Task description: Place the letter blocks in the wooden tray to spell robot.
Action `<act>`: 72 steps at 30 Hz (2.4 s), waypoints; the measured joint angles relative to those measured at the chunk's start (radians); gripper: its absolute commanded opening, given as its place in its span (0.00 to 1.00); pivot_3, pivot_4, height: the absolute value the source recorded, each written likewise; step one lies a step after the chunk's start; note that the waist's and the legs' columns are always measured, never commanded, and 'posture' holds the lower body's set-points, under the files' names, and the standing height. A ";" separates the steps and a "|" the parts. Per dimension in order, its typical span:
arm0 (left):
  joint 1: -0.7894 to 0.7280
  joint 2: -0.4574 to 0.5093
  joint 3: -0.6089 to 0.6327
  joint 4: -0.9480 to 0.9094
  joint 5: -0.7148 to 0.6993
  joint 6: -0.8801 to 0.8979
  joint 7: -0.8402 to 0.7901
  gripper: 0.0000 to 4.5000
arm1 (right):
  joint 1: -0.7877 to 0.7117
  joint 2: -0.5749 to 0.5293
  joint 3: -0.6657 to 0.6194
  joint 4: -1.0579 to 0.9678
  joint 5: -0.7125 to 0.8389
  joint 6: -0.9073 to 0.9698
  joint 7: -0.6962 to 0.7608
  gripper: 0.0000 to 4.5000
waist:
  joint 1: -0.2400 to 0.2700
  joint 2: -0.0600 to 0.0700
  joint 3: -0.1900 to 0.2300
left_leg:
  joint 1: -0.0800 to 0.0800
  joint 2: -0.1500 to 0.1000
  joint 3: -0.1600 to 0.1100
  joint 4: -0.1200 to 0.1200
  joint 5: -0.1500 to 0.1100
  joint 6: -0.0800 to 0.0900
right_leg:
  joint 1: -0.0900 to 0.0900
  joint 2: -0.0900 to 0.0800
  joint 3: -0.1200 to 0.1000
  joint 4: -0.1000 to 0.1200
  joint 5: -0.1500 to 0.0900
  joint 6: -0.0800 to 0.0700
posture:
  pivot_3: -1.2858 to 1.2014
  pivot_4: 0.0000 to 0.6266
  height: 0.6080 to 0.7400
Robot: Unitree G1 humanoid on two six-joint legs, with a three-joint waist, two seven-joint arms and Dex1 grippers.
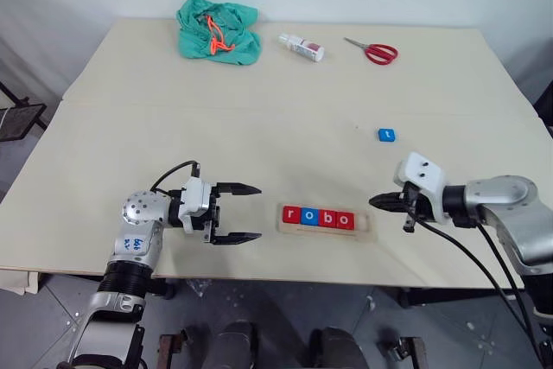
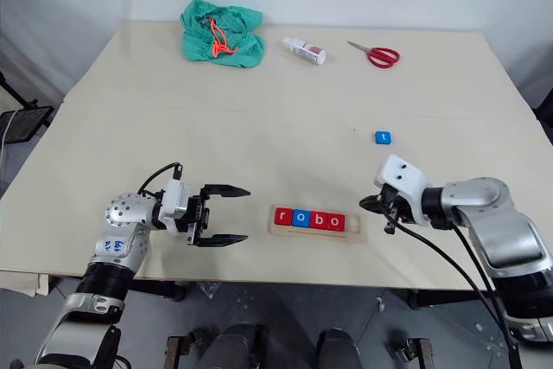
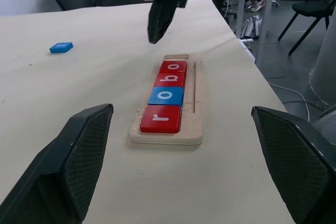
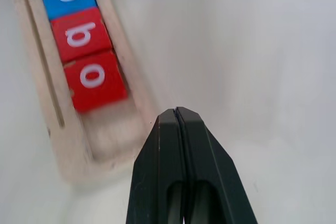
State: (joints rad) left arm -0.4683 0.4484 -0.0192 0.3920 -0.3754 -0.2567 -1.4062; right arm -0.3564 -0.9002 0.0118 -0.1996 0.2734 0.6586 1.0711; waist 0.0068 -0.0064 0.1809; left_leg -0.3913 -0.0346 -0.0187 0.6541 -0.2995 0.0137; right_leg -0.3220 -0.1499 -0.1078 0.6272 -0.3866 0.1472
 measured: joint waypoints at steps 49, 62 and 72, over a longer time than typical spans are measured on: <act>0.083 0.042 0.002 -0.149 -0.013 0.094 -0.001 1.00 | -0.607 0.501 -0.173 1.231 -0.139 -0.535 -0.678 0.99 | -0.039 0.000 0.000 | 0.001 0.000 0.000 -0.005 0.000 0.000 | -0.002 0.000 0.001 0.001 0.000 0.000 | 0.52 0.24 1.00; 0.094 0.043 0.002 -0.183 -0.013 0.103 0.038 1.00 | -0.679 0.532 -0.179 1.387 -0.174 -0.638 -0.774 0.91 | -0.042 0.001 0.000 | 0.002 0.000 0.000 -0.005 0.000 0.000 | -0.002 0.000 0.002 0.002 0.000 0.000 | 0.52 0.24 1.00; 0.091 0.042 0.002 -0.178 -0.013 0.100 0.049 1.00 | -0.676 0.550 -0.178 1.373 -0.174 -0.630 -0.767 0.33 | -0.037 0.001 0.000 | 0.002 0.000 -0.001 -0.004 0.000 0.000 | -0.001 0.000 0.002 0.002 0.000 0.000 | 0.52 0.24 1.00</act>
State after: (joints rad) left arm -0.3768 0.4903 -0.0173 0.2141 -0.3884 -0.1571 -1.3568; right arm -1.0327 -0.3507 -0.1658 1.1737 0.0991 0.0283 0.3045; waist -0.0304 -0.0055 0.1804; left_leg -0.3893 -0.0346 -0.0195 0.6502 -0.2992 0.0135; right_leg -0.3232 -0.1496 -0.1054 0.6291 -0.3866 0.1472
